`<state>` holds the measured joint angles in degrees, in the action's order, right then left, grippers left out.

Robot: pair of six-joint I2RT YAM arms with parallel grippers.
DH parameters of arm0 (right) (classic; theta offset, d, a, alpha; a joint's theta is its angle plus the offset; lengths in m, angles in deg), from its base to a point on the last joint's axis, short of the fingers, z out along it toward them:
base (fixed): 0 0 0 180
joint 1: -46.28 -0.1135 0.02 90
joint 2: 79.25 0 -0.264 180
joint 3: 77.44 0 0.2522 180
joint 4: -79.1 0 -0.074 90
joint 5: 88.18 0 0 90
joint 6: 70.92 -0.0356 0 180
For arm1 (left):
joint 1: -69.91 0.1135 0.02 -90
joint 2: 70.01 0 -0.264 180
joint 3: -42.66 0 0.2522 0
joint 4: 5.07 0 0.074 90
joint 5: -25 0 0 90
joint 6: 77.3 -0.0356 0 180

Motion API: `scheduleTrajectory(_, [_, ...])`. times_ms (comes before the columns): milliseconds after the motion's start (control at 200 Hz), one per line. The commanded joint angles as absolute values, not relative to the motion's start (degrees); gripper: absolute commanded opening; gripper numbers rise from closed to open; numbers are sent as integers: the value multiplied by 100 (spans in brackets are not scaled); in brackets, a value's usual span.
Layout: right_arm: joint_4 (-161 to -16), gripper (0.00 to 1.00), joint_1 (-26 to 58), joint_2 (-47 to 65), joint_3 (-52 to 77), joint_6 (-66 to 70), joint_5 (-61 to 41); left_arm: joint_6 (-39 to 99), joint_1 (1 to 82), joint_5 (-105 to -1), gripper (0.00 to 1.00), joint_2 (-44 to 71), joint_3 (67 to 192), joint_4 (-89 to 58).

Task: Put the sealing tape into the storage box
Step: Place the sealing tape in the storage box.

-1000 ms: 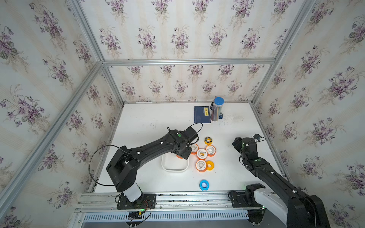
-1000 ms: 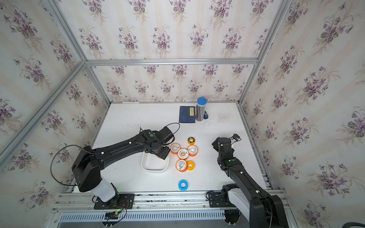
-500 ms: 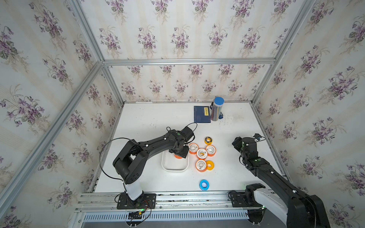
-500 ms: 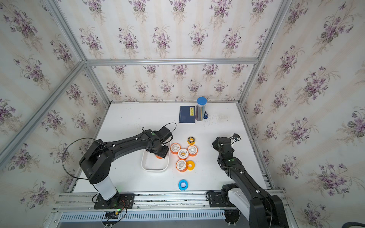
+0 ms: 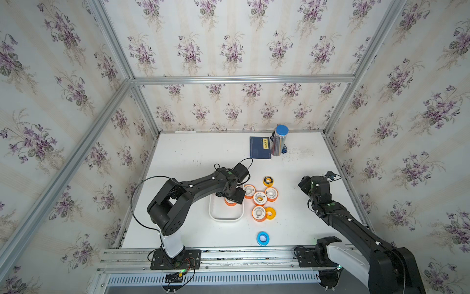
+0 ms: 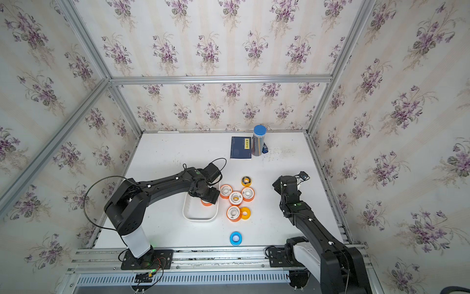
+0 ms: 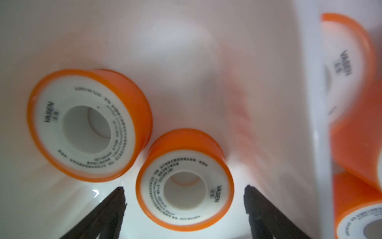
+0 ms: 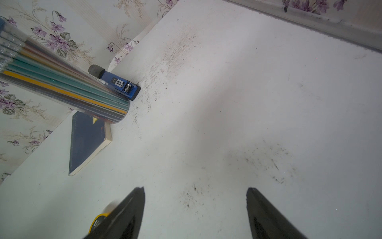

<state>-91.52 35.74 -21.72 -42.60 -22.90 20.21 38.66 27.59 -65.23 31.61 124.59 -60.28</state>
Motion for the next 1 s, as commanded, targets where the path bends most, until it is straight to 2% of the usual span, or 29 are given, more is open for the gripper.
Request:
scheduleTrajectory(0, [-9083,81,3571,-2161,-4232,-2245,2040,3937,2765,-6609,89,2881,12388,-6179])
scheduleTrajectory(70, [-9083,81,3572,-2172,-4232,-2242,2045,3966,2770,-6623,88,2608,12263,-6237])
scheduleTrajectory(140, [-9087,81,3573,-2172,-4228,-2241,2044,3994,2768,-6640,81,2326,12091,-6312])
scheduleTrajectory(205, [-9082,81,3572,-2154,-4223,-2243,2039,4008,2764,-6653,69,2091,11898,-6347])
scheduleTrajectory(365, [-9072,81,3566,-2149,-4214,-2247,2037,4095,2765,-6785,27,1799,11483,-6435])
scheduleTrajectory(490, [-9068,81,3573,-2135,-4210,-2241,2039,4109,2775,-6863,10,1907,11356,-6400])
scheduleTrajectory(560, [-9066,81,3570,-2151,-4214,-2248,2041,4118,2793,-6920,5,2037,11385,-6405])
scheduleTrajectory(804, [-9048,81,3573,-2162,-4217,-2263,2056,4051,2912,-6875,0,2465,11486,-6177])
scheduleTrajectory(994, [-9048,81,3572,-2129,-4204,-2250,2042,4011,2957,-6719,0,2677,11619,-6001])
